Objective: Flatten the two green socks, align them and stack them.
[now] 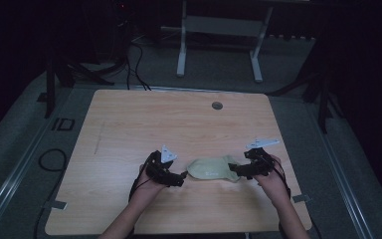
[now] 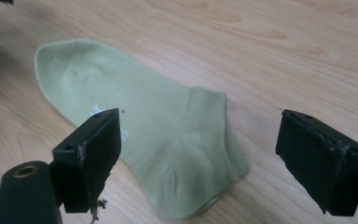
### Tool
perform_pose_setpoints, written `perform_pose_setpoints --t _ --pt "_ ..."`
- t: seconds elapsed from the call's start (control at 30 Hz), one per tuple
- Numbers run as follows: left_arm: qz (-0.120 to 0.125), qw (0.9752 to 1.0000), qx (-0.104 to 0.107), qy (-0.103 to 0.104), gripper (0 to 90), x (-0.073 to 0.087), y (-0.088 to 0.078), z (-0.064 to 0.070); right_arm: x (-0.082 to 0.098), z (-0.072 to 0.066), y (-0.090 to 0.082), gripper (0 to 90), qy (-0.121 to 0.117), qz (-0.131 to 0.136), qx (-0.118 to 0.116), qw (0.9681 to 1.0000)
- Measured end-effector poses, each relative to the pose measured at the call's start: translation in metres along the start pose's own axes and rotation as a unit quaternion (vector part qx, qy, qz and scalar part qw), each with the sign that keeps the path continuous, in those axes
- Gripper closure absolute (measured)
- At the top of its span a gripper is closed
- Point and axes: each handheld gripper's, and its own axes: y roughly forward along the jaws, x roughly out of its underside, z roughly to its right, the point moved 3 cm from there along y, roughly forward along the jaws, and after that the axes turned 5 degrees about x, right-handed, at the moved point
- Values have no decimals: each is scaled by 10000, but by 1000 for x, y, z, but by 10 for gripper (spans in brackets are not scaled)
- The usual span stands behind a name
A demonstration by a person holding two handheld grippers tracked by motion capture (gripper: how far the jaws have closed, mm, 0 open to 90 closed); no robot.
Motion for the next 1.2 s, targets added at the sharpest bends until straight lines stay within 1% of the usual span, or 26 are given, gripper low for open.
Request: perform_pose_setpoints --t 0.1,0.17,0.2,0.3,0.37,0.53,0.73,0.83,0.87,1.0,1.07,1.13,1.2 --pt "52 10000 -29 -3 68 5 -3 -2 4 0 1 141 13 -3 40 10000" --pt "-43 9999 18 -138 22 9 -3 -5 7 0 -1 146 42 12 126 9999" --pt "-100 9998 44 -187 16 12 -3 -6 8 0 -3 146 57 4 141 9999" --pt "-91 9997 -22 -240 16 18 -8 -9 11 1 -7 145 89 59 156 9998" --pt "-38 9995 -19 -301 16 22 -12 -10 15 2 -9 145 89 72 174 9998" --pt "-34 9996 -128 -241 16 31 -23 -13 26 7 -13 145 153 103 112 9998" --pt "-13 9992 -191 -344 16 42 -35 -21 43 15 -19 145 268 85 162 9995" --pt "22 9989 -233 -398 16 50 -38 -26 52 19 -23 142 336 111 137 9993" --pt "-18 9988 -231 -426 17 53 -38 -27 56 20 -25 139 323 138 154 9993" --pt "-10 9983 -255 -518 16 63 -42 -31 69 23 -31 136 359 262 269 9987" --pt "-21 9983 -264 -515 16 67 -45 -32 75 24 -33 135 369 322 308 9983" --pt "22 9983 -309 -487 16 69 -49 -32 79 25 -34 122 324 314 348 9984" --pt "60 9983 -308 -489 17 71 -53 -32 82 25 -36 121 292 380 391 9981"
